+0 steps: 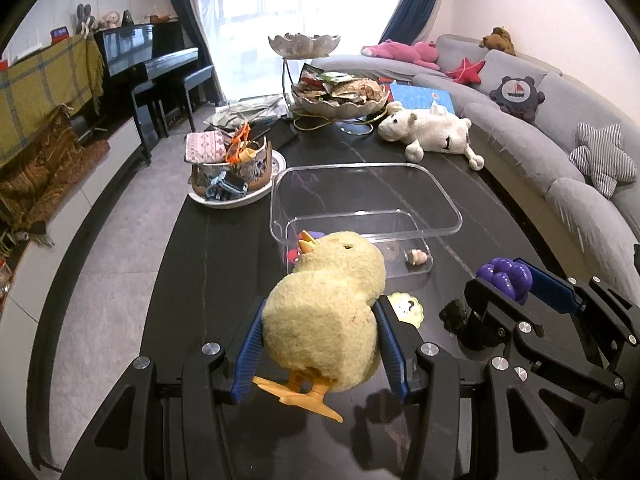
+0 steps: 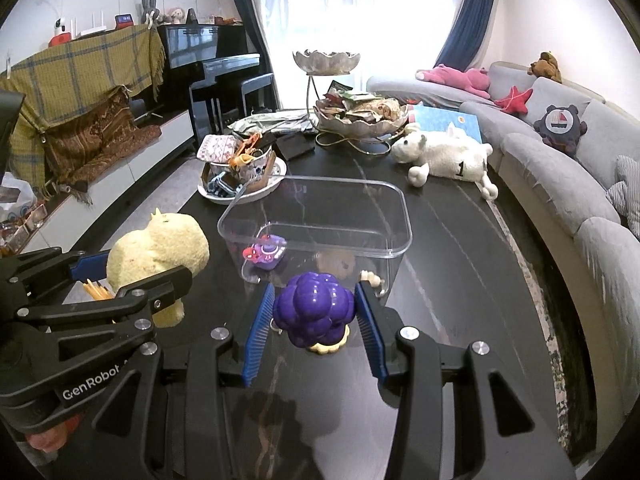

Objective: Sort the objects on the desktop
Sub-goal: 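Carry the chick in the left tool and the purple ball in the right tool over the clear box, then open the left tool to drop the chick into the box while the right tool releases the purple ball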

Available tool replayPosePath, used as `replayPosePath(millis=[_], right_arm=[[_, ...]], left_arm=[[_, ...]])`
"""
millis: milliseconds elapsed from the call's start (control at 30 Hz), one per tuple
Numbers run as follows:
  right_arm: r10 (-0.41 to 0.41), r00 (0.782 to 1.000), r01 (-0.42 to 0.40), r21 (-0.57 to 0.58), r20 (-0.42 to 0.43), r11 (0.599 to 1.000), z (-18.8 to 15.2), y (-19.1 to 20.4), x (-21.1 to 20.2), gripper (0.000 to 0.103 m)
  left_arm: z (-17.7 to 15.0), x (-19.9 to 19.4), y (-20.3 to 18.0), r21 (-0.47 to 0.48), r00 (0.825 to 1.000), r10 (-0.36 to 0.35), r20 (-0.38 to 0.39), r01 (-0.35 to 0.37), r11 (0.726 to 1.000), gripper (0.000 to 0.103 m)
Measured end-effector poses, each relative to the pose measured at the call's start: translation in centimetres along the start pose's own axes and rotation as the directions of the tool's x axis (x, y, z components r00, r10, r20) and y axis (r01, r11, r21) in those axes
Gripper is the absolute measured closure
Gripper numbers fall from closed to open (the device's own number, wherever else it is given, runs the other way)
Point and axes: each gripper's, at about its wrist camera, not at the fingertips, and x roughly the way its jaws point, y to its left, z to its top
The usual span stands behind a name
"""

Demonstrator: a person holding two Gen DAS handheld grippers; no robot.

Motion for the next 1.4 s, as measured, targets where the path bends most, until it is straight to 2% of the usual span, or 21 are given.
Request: replayPosePath(millis=[733, 1133, 1267, 1400], right_arm=[[0.025, 0.999, -0.025, 0.004, 0.024, 1.000, 5.5, -1.9, 3.2, 0.063], [0.013, 1.000, -0.013, 0.000, 0.011, 1.000, 8.6, -2.9, 6.5, 0.063], [0.017, 1.000, -0.017, 0.003, -0.019, 1.000, 9.2, -3.3, 8.5, 0.063], [0.009, 0.998, -0.008, 0.006, -0.056, 1.000, 9.3, -3.7, 10.7, 0.063]], left_arm=[[6.2, 2.2, -0.1, 0.026, 0.999, 0.019, 0.045, -0.020, 0.999, 0.055], [9.4, 6.3, 0.2, 0.020, 1.000, 0.006, 0.016, -0.006, 1.000, 0.055], [10.5, 7.6, 0.4, 0.018, 1.000, 0.001, 0.006, -0.001, 1.000, 0.055], [11.0, 10.2, 0.4, 0.015, 0.999, -0.014, -0.041, 0.015, 1.000, 0.055]])
